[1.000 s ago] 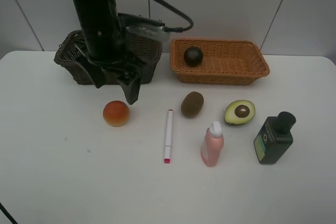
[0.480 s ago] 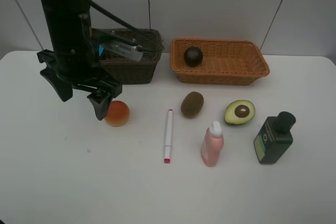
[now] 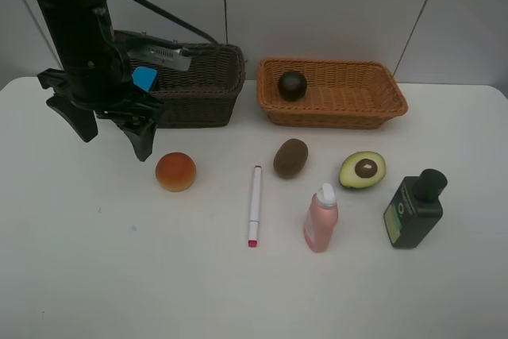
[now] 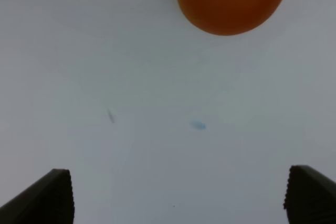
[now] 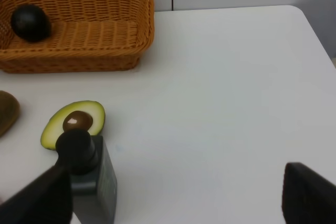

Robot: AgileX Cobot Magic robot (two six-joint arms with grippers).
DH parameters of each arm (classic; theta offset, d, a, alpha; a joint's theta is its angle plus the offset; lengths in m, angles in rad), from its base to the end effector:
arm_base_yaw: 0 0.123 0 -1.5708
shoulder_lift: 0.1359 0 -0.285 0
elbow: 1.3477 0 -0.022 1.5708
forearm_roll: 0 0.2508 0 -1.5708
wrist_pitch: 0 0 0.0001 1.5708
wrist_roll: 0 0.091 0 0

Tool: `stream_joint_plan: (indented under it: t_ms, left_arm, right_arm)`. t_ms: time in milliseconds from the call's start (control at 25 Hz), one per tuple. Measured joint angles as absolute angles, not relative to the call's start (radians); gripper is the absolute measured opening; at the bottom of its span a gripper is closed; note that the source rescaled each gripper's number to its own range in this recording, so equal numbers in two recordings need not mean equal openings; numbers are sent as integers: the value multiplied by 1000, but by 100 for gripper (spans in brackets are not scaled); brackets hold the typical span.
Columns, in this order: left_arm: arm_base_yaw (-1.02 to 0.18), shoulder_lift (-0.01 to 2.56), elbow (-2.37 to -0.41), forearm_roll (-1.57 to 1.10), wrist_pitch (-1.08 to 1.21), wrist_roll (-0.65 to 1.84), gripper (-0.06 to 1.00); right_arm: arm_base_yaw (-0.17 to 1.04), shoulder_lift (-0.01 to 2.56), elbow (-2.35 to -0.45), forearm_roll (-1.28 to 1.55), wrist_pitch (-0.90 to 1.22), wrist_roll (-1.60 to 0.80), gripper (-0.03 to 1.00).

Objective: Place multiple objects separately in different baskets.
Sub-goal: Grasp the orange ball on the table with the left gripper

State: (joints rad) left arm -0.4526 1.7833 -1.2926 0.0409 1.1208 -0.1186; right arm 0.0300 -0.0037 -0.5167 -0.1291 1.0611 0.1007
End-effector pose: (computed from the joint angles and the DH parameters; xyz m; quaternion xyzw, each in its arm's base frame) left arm 0.3079 -0.1460 0.2218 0.1745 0.9842 0.0113 0.0275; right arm -0.0075 -0.0105 0.2824 0.0331 0.8456 -0.0298 0.5320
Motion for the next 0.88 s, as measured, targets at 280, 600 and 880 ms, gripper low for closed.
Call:
stream_joint_plan:
  t_ms: [280,600,880]
  left_arm:
    - [-453,1849,-1289,29,1068,-99,100]
    - [-453,1861,-1281,29,976,-69,100]
    - [-453,1861,-1173,28,828,-38,100]
  right_arm:
    - [30,-4,-517,-129,1061,101,100]
    - [30,-4,-517,-129,1061,101,100]
    - [30,-4,-517,-129,1061,101,100]
